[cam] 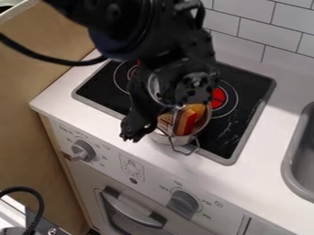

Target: Move the tin into the bottom side of the burner

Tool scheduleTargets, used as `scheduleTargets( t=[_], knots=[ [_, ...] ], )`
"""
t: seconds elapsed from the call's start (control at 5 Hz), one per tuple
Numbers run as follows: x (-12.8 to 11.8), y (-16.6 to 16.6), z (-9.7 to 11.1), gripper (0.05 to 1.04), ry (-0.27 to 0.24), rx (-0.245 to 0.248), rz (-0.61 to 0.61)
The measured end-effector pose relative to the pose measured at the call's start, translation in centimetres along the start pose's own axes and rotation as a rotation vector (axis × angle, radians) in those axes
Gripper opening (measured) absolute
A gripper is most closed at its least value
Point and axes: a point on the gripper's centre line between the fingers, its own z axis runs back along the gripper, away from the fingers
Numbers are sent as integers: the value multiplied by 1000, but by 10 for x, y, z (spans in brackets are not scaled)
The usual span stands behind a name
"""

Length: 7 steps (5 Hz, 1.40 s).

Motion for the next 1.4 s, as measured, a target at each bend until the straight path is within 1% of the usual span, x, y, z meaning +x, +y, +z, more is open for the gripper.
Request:
scheduleTargets(
  t=[0.2,0.4,0.6,0.8,1.0,1.2,1.4],
  knots=[
    [2,-5,6,999,1,19,4],
    [6,-13,15,999,25,57,-21],
    [25,-26,22,999,65,91,-66],
    [47,-35,26,999,133,94,-101],
    [67,-40,21,999,241,69,-124],
    [84,-37,19,999,340,-3,-192],
    [97,-35,15,999,435,-120,-300]
  ],
)
